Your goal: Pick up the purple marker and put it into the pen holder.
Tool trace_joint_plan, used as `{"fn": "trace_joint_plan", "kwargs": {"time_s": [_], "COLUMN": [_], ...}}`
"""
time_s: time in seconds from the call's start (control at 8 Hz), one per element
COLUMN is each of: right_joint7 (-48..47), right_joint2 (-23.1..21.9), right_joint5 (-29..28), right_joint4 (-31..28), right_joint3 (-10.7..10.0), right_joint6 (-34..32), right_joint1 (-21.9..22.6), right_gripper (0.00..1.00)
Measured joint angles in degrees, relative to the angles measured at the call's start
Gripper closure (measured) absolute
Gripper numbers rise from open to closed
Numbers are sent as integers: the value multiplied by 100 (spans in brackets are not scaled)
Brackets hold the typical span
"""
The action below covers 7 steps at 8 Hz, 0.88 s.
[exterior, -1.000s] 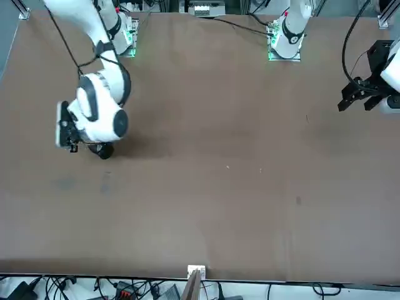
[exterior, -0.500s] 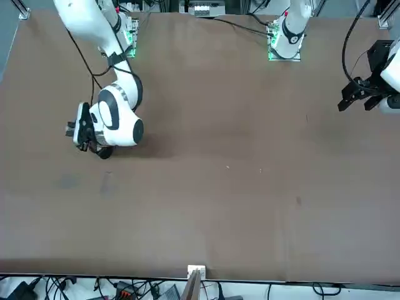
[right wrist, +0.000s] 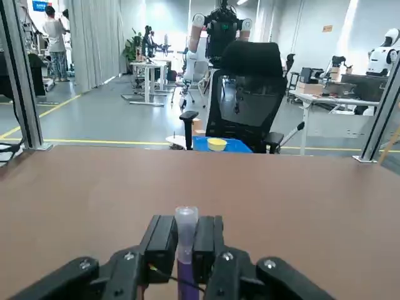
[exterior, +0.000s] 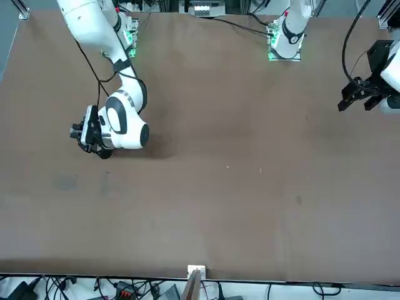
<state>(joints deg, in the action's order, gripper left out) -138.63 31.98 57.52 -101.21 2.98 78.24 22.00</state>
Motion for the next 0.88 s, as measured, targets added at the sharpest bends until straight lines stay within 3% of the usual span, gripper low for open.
{"fn": "trace_joint_plan", "kwargs": {"time_s": [0.25,0.5,0.75,0.88], "right_joint7": [-14,-16,-12,53], "right_joint2": [11,28,39,41], "right_joint5": [0,0,0,0], "right_joint4": [13,14,16,16], "right_joint3": [0,0,0,0], "right_joint6": [-1,-6,-14,-15], "right_joint1": [39,90,114,131], "right_gripper": [80,48,8,0]}}
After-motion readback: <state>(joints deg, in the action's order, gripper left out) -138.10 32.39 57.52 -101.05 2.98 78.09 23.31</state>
